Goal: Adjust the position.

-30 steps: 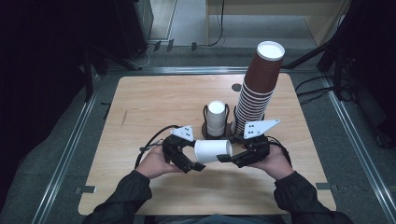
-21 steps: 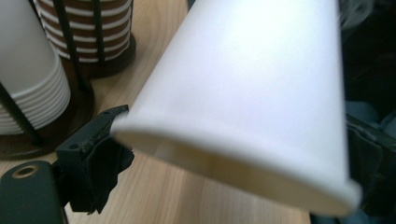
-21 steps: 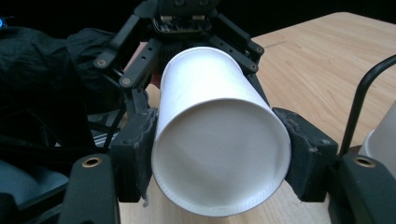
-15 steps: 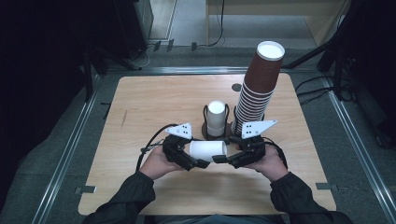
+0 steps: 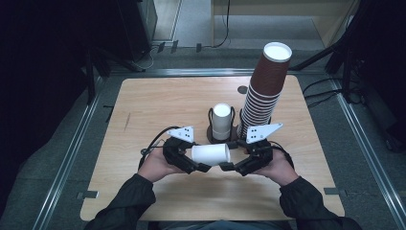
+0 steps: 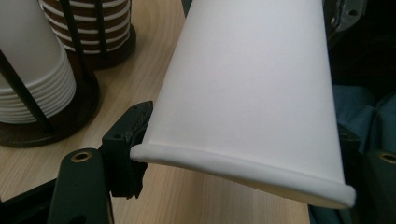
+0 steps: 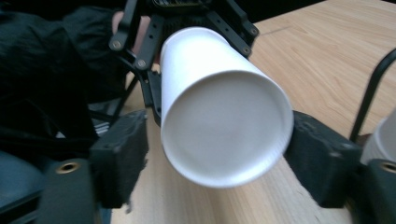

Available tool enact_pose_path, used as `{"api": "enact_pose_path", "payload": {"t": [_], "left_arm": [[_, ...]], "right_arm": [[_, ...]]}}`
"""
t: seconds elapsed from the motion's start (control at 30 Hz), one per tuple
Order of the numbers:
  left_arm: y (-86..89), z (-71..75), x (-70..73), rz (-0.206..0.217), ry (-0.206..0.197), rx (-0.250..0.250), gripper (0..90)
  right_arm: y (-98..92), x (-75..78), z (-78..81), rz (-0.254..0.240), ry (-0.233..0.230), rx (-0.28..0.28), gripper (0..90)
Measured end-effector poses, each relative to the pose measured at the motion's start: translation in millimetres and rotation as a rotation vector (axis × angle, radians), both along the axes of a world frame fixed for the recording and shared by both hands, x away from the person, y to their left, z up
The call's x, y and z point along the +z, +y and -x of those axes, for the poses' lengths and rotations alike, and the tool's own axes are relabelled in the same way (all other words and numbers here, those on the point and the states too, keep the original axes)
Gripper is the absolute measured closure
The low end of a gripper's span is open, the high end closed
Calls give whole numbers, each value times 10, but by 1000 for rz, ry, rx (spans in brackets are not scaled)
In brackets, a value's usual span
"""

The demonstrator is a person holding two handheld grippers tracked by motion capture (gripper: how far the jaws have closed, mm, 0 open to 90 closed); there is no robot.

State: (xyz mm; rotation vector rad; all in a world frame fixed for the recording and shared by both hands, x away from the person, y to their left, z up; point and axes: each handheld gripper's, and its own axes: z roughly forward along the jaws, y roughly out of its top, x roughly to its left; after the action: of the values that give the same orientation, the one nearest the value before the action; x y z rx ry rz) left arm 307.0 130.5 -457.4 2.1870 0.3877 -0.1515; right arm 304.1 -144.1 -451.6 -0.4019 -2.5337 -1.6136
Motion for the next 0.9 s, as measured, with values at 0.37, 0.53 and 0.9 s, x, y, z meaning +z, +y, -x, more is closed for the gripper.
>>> {"api": "enact_pose_path", "payload": {"t": [0.37, 0.53, 0.9], "left_arm": [[81, -47, 20, -88, -7, 22, 273], [24, -92, -5, -140, 3, 17, 273], [-98, -164, -126, -247, 42, -4, 281]], "right_arm": [[-11, -82, -6, 150, -78, -29, 226], [4, -133, -59, 176, -63, -35, 227], [35, -180, -98, 207, -74, -21, 226]]}}
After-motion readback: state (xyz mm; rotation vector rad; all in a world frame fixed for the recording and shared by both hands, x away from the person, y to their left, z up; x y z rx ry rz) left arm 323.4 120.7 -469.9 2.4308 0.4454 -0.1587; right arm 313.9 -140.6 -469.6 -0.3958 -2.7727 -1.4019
